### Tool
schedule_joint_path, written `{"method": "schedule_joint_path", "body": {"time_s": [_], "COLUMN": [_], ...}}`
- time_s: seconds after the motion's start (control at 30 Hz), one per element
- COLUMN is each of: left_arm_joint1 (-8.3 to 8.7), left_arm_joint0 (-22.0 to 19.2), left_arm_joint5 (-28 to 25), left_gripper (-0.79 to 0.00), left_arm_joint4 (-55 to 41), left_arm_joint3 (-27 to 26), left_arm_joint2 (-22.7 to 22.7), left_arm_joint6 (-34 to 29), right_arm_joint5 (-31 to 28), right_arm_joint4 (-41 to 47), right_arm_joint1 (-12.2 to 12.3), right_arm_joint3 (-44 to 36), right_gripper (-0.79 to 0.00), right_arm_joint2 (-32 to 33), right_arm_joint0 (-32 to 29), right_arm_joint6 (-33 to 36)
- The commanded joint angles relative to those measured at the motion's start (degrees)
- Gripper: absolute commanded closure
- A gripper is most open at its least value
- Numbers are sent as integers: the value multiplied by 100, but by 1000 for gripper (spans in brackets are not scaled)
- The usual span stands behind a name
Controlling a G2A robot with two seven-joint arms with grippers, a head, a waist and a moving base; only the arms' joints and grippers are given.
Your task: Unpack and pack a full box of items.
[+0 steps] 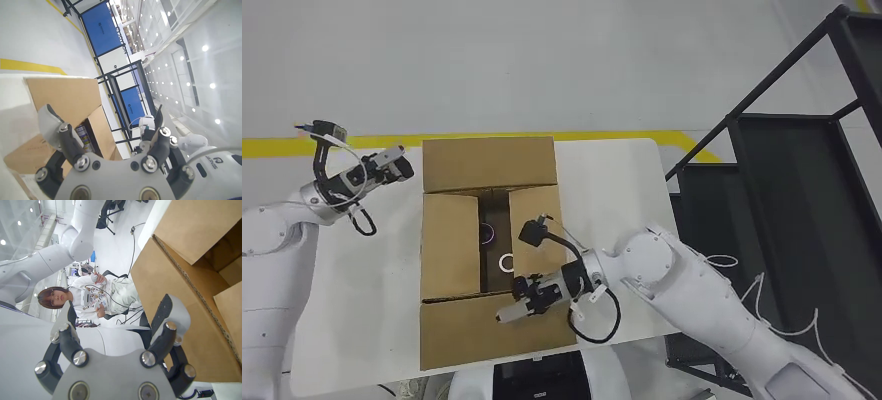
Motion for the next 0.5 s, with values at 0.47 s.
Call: {"method": "schedule_joint_path", "body": {"time_s": [0.47], "left_arm_joint1": [258], "left_arm_joint0": [1583], "left_arm_joint5": [284], "left_gripper": [-785], "left_arm_joint4": [-612], "left_arm_joint3": [-87], "left_arm_joint2": [-1047], "left_arm_joint6": [-1154], "right_arm_joint5": [805], "right_arm_joint4": [-405], "right_arm_joint1": [-764], "right_arm_joint3": [1827], "right_gripper": [-785], "right_arm_joint2": [-1378], "right_arm_joint0": [1620], "right_arm_joint6": [-1537]}}
